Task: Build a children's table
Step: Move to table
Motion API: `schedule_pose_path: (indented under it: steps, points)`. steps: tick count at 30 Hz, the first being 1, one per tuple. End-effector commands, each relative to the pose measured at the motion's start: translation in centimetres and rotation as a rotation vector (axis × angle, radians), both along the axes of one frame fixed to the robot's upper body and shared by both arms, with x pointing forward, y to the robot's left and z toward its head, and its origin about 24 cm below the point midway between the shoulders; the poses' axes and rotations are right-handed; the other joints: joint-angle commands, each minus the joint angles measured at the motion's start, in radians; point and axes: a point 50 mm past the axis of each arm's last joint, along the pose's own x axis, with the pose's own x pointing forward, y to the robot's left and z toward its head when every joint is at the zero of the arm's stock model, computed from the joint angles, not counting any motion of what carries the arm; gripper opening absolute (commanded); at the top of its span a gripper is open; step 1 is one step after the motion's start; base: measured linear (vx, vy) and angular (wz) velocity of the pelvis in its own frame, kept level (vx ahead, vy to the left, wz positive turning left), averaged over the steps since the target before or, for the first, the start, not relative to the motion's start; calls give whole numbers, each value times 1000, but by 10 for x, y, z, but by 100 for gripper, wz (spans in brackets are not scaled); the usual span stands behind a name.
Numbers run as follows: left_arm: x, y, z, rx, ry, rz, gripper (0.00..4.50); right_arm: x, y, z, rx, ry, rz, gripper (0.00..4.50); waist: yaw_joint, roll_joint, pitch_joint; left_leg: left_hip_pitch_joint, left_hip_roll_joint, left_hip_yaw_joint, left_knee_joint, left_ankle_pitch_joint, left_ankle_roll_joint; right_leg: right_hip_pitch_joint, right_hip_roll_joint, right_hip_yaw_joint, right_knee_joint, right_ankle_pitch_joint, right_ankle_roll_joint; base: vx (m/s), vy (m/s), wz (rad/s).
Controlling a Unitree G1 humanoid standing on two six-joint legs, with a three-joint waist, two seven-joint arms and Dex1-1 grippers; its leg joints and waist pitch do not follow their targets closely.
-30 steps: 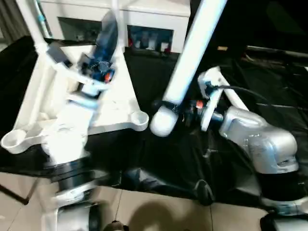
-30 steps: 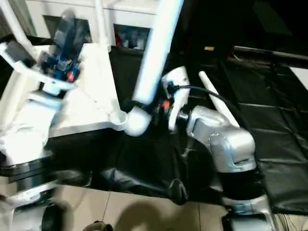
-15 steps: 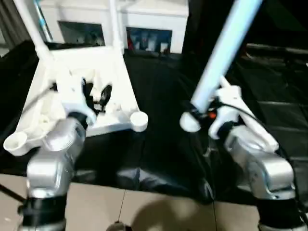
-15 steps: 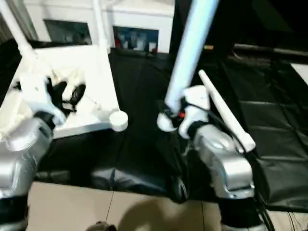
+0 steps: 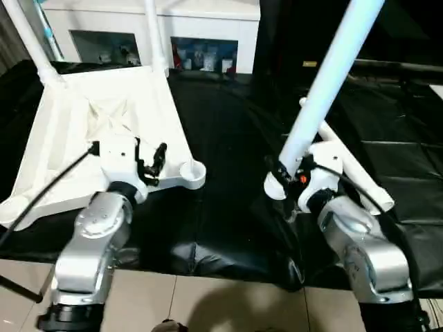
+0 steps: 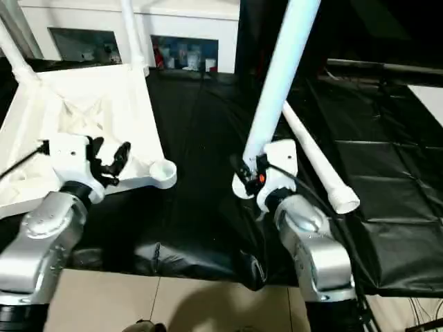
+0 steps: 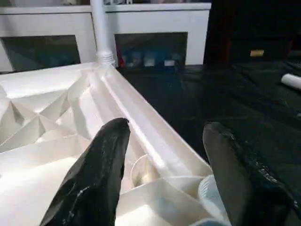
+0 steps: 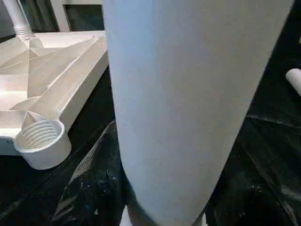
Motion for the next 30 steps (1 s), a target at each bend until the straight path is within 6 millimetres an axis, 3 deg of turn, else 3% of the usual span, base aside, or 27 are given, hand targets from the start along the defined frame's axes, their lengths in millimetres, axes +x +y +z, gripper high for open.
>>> schedule_pose_path:
  steps: [1,2,3,4,5,6,7,8,9,10,11,12,13,14,15,16,17,18,21,22,23,26,27,28,29,30]
  points:
    - [2,-3,4,10,-28,5,291,2,-2,4,-3,-27,-19,186,11,-1,-70,7,24,-5,-53,-209,74,47,-99,58,-100,-227,-150,0,0,0]
    - [2,-5,4,4,-31,-4,291,3,-2,4,3,-27,-20,186,11,-1,-70,7,24,-5,-53,-209,74,47,-99,58,-100,-227,-150,0,0,0]
    - [3,-8,5,0,-35,-8,291,5,-1,4,4,-34,-20,186,28,-8,-73,-10,20,-18,-9,-166,146,66,-168,95,-126,-274,-158,0,0,0]
    - [3,-9,6,-2,-36,-9,291,5,-1,5,4,-37,-20,186,36,-11,-74,-16,23,-26,14,-151,166,70,-199,115,-137,-303,-162,-7,69,-2]
    - [3,-9,6,-5,-38,-7,291,6,-1,5,5,-38,-20,186,46,-8,-71,-36,38,-56,48,-126,182,76,-248,137,-150,-373,-169,0,0,0]
    - [4,-9,6,-9,-42,-3,291,7,0,5,7,-39,-19,186,50,-7,-72,-43,42,-64,48,-113,183,78,-245,132,-147,-390,-179,-3,131,-9]
    - [4,-9,7,0,-47,7,291,8,0,5,7,-40,-19,186,48,4,-75,-45,36,-66,23,-90,208,76,-208,100,-134,-379,-187,5,182,-9]
    - [5,-10,8,25,-56,11,291,9,1,5,8,-41,-19,186,38,14,-81,-4,33,-48,-30,-79,245,47,-118,43,-105,-320,-189,0,268,-6]
    - [5,-10,8,19,-58,17,291,10,1,5,9,-41,-20,186,6,42,-91,61,32,-61,-52,4,304,-5,-9,-21,-35,-186,-168,-3,181,1]
    - [6,-10,9,16,-59,21,291,11,1,5,9,-41,-20,186,-8,49,-90,70,39,-69,-58,33,322,-18,14,-42,-1,-154,-148,-26,186,8]
    - [5,-10,9,6,-60,27,291,12,1,5,9,-40,-23,186,-6,54,-80,44,61,-55,-92,-30,270,-19,20,-60,36,-125,-115,-45,161,12]
    - [5,-10,10,1,-63,32,291,12,2,5,9,-40,-24,186,-5,46,-76,35,79,-59,-109,-145,167,-10,-1,-58,40,-84,-100,-45,161,12]
    - [5,-10,10,-1,-64,34,291,12,2,5,10,-40,-24,186,-4,40,-74,36,83,-56,-112,-211,106,-5,-19,-52,26,-67,-98,-65,100,14]
    - [5,-10,10,-2,-65,35,291,13,2,5,10,-40,-24,186,-1,22,-75,43,57,-33,-104,-370,-26,-3,-55,-23,-21,-78,-113,-75,66,19]
    - [5,-9,10,3,-70,32,291,13,2,5,9,-39,-25,186,4,12,-73,55,31,-16,-83,-470,-85,-12,-82,1,-60,-180,-122,-75,66,19]
    - [6,-8,11,24,-75,37,291,13,3,4,14,-38,-26,186,1,10,-70,49,33,-22,-76,-494,-88,-7,-99,11,-73,-253,-118,-73,37,13]
    - [6,-7,11,32,-74,28,291,13,3,4,16,-37,-27,186,3,16,-65,45,39,-35,-73,-528,-91,-4,-111,19,-89,-380,-96,-78,27,-4]
    - [7,-7,12,35,-73,23,291,13,3,3,17,-37,-27,186,0,22,-64,42,42,-44,-83,-564,-109,-1,-104,14,-91,-431,-71,-78,27,-4]
    - [10,-9,13,41,-70,-11,291,13,4,3,27,-33,-31,186,-10,25,-62,44,41,-53,-102,-676,-160,1,-88,2,-88,-440,-47,-77,27,-13]
    - [10,-9,13,39,-71,-14,291,13,4,3,31,-32,-32,186,-10,32,-63,45,40,-54,-103,-690,-164,3,-89,1,-88,-436,-49,-76,24,-14]
    - [11,-9,14,32,-70,-14,291,13,4,3,37,-31,-34,186,-16,29,-60,42,39,-53,-109,-720,-165,5,-87,-3,-93,-445,-51,-74,21,-15]
    - [12,-10,15,3,-68,-34,291,13,4,3,39,-30,-37,186,-24,33,-52,43,37,-50,-122,-809,-163,7,-78,-21,-100,-528,-50,-77,15,-14]
    - [12,-11,16,7,-70,-43,291,13,4,4,30,-28,-32,186,-29,36,-48,29,39,-36,-152,-849,-165,22,-57,-41,-83,-536,-50,-80,10,-13]
    - [12,-11,16,11,-68,-47,291,13,5,3,25,-27,-20,186,-25,43,-50,11,43,-24,-182,-871,-170,43,-43,-51,-47,-510,-56,-109,-2,-10]
    - [13,-12,16,13,-66,-51,291,13,6,3,21,-26,-9,186,24,51,-52,-71,50,34,-271,-921,-180,122,-5,-70,132,-375,-64,-132,-42,12]
    - [13,-12,16,12,-66,-54,291,13,7,3,12,-26,-2,186,78,35,-66,-61,22,124,-260,-733,-188,109,-6,-38,145,-423,-63,-132,-42,12]
